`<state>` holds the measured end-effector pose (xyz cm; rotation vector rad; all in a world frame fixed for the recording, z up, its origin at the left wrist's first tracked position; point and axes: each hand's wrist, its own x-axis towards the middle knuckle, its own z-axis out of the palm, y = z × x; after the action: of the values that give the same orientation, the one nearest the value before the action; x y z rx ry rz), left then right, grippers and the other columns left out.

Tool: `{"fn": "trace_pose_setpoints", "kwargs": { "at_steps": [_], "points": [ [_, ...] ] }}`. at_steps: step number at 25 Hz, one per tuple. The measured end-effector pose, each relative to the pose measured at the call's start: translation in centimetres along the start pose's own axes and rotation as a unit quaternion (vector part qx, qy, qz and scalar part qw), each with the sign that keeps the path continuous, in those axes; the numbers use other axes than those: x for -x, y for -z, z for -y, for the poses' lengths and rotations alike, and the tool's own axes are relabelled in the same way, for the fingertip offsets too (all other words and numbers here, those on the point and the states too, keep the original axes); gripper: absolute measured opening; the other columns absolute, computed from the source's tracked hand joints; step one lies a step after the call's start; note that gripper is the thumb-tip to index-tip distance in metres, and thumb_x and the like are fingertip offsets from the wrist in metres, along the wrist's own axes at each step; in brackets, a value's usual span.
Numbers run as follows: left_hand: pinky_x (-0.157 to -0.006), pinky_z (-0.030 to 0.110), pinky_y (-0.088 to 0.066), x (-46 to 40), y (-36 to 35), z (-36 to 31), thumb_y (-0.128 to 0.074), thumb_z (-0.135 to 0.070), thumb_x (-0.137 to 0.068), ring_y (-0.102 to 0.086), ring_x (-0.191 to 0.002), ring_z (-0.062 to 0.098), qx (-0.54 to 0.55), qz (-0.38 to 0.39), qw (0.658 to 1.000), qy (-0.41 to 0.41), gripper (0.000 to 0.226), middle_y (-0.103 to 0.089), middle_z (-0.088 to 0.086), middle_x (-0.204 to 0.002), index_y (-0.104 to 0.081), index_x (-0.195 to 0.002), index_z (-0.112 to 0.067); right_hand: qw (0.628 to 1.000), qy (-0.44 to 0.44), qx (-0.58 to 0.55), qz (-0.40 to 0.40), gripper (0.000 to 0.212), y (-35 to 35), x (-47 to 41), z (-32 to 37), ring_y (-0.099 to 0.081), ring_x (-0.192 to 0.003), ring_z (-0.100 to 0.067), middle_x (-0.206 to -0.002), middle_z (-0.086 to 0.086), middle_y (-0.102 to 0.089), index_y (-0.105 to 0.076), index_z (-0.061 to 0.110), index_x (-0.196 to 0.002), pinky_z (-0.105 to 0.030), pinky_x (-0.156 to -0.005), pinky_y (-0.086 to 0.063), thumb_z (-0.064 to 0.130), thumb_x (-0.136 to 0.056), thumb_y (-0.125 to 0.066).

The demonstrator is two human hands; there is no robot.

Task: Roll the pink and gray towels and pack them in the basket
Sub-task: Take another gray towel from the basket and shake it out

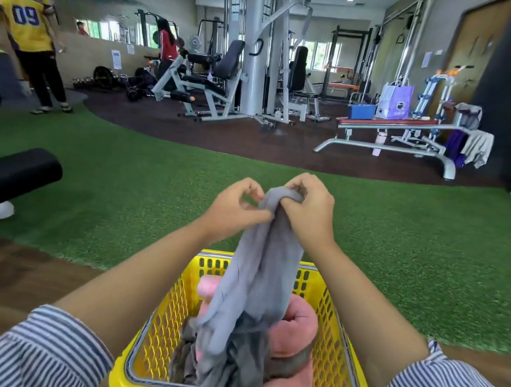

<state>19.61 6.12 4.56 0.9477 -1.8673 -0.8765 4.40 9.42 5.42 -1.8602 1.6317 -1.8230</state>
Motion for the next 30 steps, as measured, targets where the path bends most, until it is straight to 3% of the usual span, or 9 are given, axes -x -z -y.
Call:
{"fn": "trace_pose_setpoints", "kwargs": {
  "at_steps": [4, 7, 10, 14, 17, 20, 23, 27, 30],
  "points": [
    [-0.064, 0.023, -0.041, -0.1, -1.3, 0.6, -0.07, -0.028, -0.066, -0.05, -0.067, 0.008, -0.09, -0.078, 0.99, -0.078, 0.023, -0.058, -0.008, -0.075, -0.056, -0.08, -0.017, 1.0, -0.007, -0.005, -0.02, 0.011, 1.1, -1.0, 0.4, -0.047, -0.066, -0.011, -0.073, -0.006, -0.054, -0.053, 0.006, -0.071, -0.011, -0.056, -0.033, -0.004, -0.068, -0.055],
    [-0.062, 0.027, -0.037, -0.1, -1.3, 0.7, -0.063, -0.033, -0.066, -0.051, -0.071, 0.02, -0.213, -0.112, 0.971, -0.018, 0.018, -0.056, -0.01, -0.072, -0.054, -0.079, -0.025, 0.999, -0.02, -0.014, -0.032, 0.011, 1.9, -1.7, 0.3, -0.043, -0.064, -0.009, -0.072, -0.004, -0.052, -0.051, 0.008, -0.072, -0.014, -0.054, -0.032, -0.004, -0.071, -0.051],
    [-0.061, 0.03, -0.038, 0.1, -0.8, 1.0, -0.062, -0.021, -0.075, -0.057, -0.078, 0.032, -0.349, -0.133, 0.927, 0.03, 0.012, -0.058, 0.003, -0.078, -0.058, -0.085, -0.018, 0.994, -0.061, -0.023, -0.089, 0.012, 3.2, -2.6, 0.3, -0.044, -0.062, -0.006, -0.069, 0.003, -0.052, -0.052, 0.011, -0.074, -0.017, -0.053, -0.036, -0.001, -0.073, -0.049],
    [-0.062, 0.03, -0.037, -0.6, 3.9, 2.0, -0.055, -0.018, -0.076, -0.059, -0.08, 0.036, -0.347, -0.178, 0.917, 0.082, 0.007, -0.054, 0.007, -0.072, -0.05, -0.072, -0.015, 0.968, -0.148, -0.005, -0.201, 0.013, 6.8, -4.7, -0.2, -0.048, -0.066, -0.011, -0.067, 0.01, -0.049, -0.054, 0.013, -0.078, -0.023, -0.06, -0.039, 0.001, -0.076, -0.047],
    [-0.065, 0.032, -0.042, -1.4, 8.2, 2.0, -0.054, -0.026, -0.081, -0.056, -0.08, 0.033, -0.295, -0.223, 0.924, 0.096, 0.01, -0.061, 0.008, -0.08, -0.055, -0.088, -0.019, 0.97, -0.183, 0.066, -0.146, 0.013, 8.3, -4.9, -1.2, -0.051, -0.074, -0.019, -0.069, 0.009, -0.05, -0.054, 0.014, -0.08, -0.025, -0.055, -0.035, 0.002, -0.078, -0.048],
    [-0.063, 0.032, -0.043, -1.1, 9.4, 1.7, -0.054, -0.013, -0.081, -0.055, -0.08, 0.032, -0.298, -0.213, 0.927, 0.086, 0.008, -0.06, 0.011, -0.078, -0.056, -0.089, -0.012, 0.977, -0.168, 0.129, 0.021, 0.008, 7.7, -4.3, -0.8, -0.052, -0.075, -0.018, -0.075, 0.003, -0.057, -0.06, 0.013, -0.082, -0.02, -0.05, -0.035, 0.008, -0.075, -0.059],
    [-0.061, 0.03, -0.044, -0.5, 10.6, 1.7, -0.056, -0.008, -0.08, -0.054, -0.075, 0.028, -0.293, -0.2, 0.929, 0.107, 0.004, -0.056, 0.006, -0.071, -0.056, -0.082, -0.011, 0.959, -0.139, 0.188, 0.159, 0.007, 7.2, -4.1, -0.3, -0.055, -0.078, -0.015, -0.078, 0.001, -0.065, -0.07, 0.014, -0.076, -0.022, -0.06, -0.038, 0.018, -0.074, -0.065],
    [-0.066, 0.026, -0.04, 1.3, 14.3, 0.9, -0.068, -0.028, -0.084, -0.054, -0.079, 0.019, -0.291, -0.142, 0.934, 0.151, 0.015, -0.061, -0.001, -0.076, -0.065, -0.08, -0.014, 0.974, -0.149, 0.162, 0.061, 0.006, 9.4, -4.9, -0.2, -0.055, -0.084, -0.017, -0.08, -0.002, -0.065, -0.068, 0.016, -0.073, -0.023, -0.073, -0.036, 0.017, -0.079, -0.067],
    [-0.074, 0.029, -0.042, 3.3, 14.4, -0.6, -0.067, -0.025, -0.087, -0.057, -0.084, 0.015, -0.118, -0.049, 0.978, 0.164, 0.01, -0.065, -0.003, -0.082, -0.067, -0.079, -0.02, 0.96, -0.114, 0.233, 0.105, 0.004, 9.7, -4.5, 0.2, -0.051, -0.079, -0.024, -0.081, -0.007, -0.059, -0.06, 0.012, -0.079, -0.025, -0.069, -0.034, 0.013, -0.083, -0.06]
  ]
}}
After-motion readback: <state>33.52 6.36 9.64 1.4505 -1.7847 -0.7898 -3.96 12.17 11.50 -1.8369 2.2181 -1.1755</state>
